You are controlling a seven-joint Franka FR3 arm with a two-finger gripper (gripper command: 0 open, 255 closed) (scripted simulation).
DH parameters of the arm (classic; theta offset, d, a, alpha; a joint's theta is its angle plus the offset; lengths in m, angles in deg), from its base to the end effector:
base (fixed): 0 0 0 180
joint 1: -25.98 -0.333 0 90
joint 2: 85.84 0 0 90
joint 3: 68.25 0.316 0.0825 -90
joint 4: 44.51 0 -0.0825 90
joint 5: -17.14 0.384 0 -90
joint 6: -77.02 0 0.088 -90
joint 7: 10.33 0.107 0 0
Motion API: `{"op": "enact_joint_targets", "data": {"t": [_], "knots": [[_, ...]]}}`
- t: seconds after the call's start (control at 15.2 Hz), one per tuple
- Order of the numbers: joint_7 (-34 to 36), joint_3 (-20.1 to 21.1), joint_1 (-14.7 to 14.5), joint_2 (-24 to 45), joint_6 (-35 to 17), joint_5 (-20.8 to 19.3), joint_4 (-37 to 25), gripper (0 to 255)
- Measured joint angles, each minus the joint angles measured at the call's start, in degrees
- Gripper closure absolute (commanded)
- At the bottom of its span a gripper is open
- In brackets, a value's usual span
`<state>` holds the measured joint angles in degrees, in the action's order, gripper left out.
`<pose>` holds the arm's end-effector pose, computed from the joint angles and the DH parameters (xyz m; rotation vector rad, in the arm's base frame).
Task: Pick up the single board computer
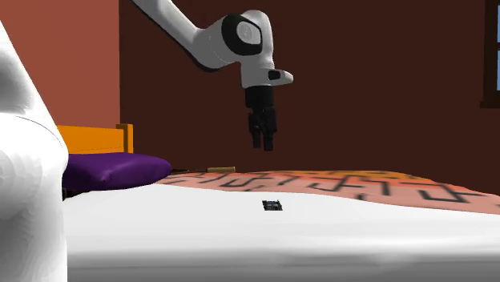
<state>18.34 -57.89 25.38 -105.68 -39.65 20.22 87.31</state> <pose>0.4450 0.0941 0.4888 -3.0800 0.5280 -0.1202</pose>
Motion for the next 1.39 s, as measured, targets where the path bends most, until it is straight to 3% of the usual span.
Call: {"op": "enact_joint_targets", "data": {"t": [0.46,1.06,1.39], "knots": [[9.82,3.89,-0.29,15.39,-6.94,-2.71,-6.47,0],[21.7,4.89,-3.15,35.94,-9.81,-8.54,-21.17,0],[23.14,4.49,-3.76,39.36,-12.61,-9.63,-21.44,0]]}}
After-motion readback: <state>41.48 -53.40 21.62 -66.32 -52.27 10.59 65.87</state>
